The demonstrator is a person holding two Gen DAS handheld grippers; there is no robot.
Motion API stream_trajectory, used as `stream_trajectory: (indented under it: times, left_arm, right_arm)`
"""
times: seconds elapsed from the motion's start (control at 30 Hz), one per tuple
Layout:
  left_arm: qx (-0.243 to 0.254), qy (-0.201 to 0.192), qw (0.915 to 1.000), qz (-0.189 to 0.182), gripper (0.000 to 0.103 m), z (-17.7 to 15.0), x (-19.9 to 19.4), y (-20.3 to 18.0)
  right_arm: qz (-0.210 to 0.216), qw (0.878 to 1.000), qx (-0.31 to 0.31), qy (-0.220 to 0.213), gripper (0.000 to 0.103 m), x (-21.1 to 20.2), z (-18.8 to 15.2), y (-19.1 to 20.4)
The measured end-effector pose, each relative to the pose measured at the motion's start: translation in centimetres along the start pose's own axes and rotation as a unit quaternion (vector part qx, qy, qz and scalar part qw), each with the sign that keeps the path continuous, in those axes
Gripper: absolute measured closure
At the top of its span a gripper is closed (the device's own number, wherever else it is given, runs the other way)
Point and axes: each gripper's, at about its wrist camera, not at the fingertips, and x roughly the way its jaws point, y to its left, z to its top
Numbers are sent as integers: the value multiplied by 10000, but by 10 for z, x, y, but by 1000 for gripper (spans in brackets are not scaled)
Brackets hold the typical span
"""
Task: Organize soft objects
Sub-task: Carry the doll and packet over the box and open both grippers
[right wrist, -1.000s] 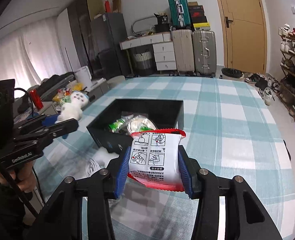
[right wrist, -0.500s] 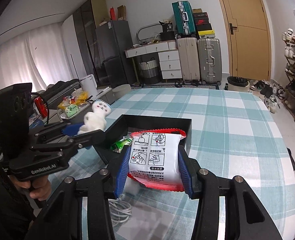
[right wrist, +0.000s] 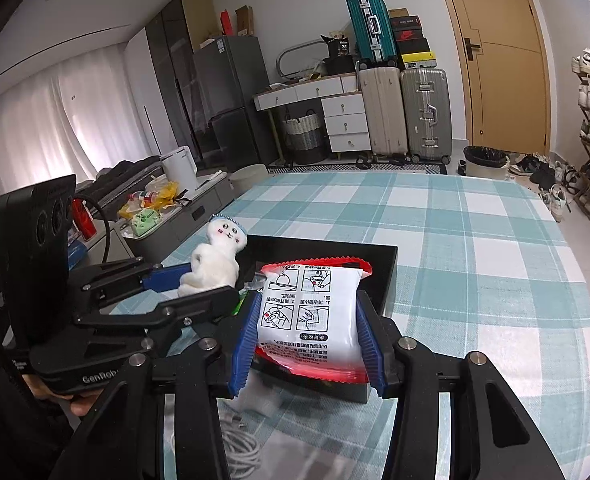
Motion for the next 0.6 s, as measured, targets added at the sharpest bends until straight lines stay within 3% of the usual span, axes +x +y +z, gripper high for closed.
stream_trajectory:
  times: [0.6]
  left_arm:
    - [51, 341, 9994, -28, 65, -1, 35, 4]
  right_arm:
    - [38, 9997, 25, 225, 57, 42, 10, -12]
